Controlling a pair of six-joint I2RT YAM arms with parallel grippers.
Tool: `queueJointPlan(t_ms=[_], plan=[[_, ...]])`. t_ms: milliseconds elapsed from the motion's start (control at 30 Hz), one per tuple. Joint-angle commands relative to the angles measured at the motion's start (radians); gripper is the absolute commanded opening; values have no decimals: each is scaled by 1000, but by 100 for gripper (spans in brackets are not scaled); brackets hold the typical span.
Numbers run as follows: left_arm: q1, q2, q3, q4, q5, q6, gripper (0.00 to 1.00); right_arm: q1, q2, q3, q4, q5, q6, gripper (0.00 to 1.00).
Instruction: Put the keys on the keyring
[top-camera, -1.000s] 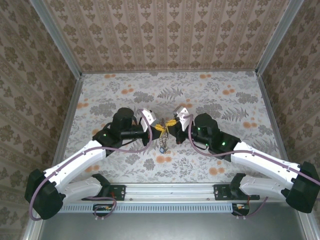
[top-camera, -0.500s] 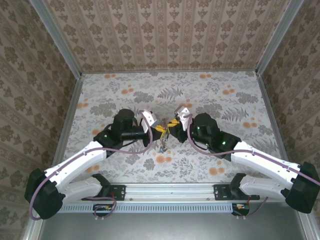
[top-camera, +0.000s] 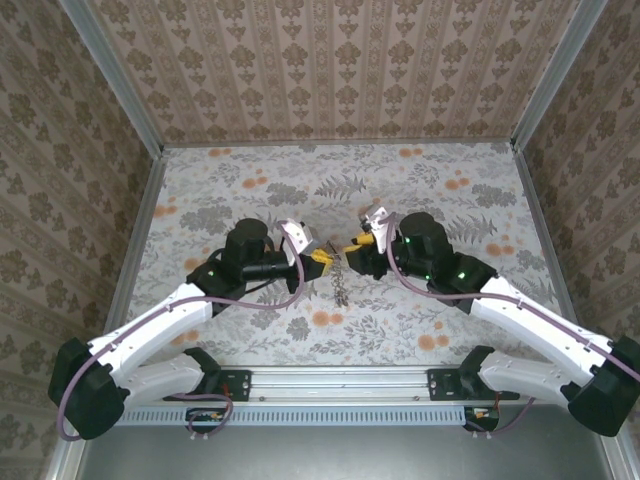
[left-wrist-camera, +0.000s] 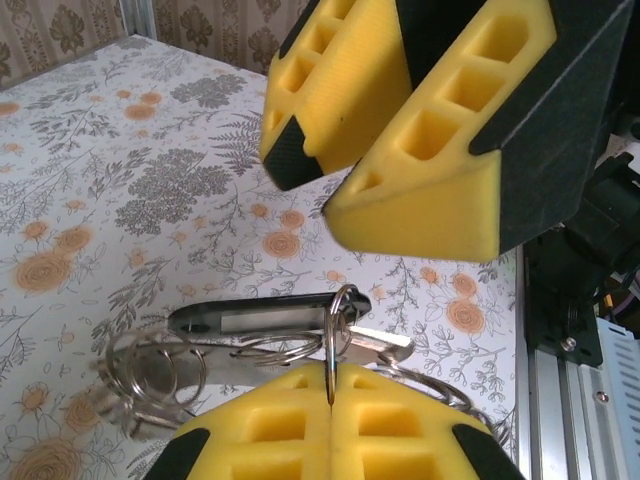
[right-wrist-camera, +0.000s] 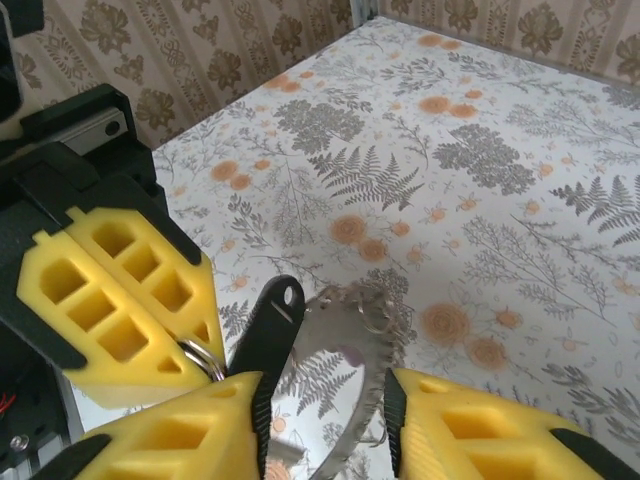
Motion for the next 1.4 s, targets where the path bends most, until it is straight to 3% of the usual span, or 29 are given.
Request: queueJointPlan(t_ms=[0,233,500,867,967,1133,1367], plan=[[-5,-26,18,59,23,-4,0,-11,-40,6,-58,-68,-46,41],[-6,-22,22,57,32,-5,0,-12,-72,-62,-3,-98,-111,46],[-8,-23,34,28,45,11,0,-15,-79,-139,138,-167,-316,49],[-10,-23,38,13,52,17,0,-20,46,-83,177,-212,-305,57],[-10,-23,39,8,52,22,0,-20,78,-64,174,-224,-305,51],[-11,-31,37,-2,52,28,0,-21,71,-77,193,-228,-305,26],[-11,-44,26,14,45,29,0,-40,44,-102,129,-167,-297,12]])
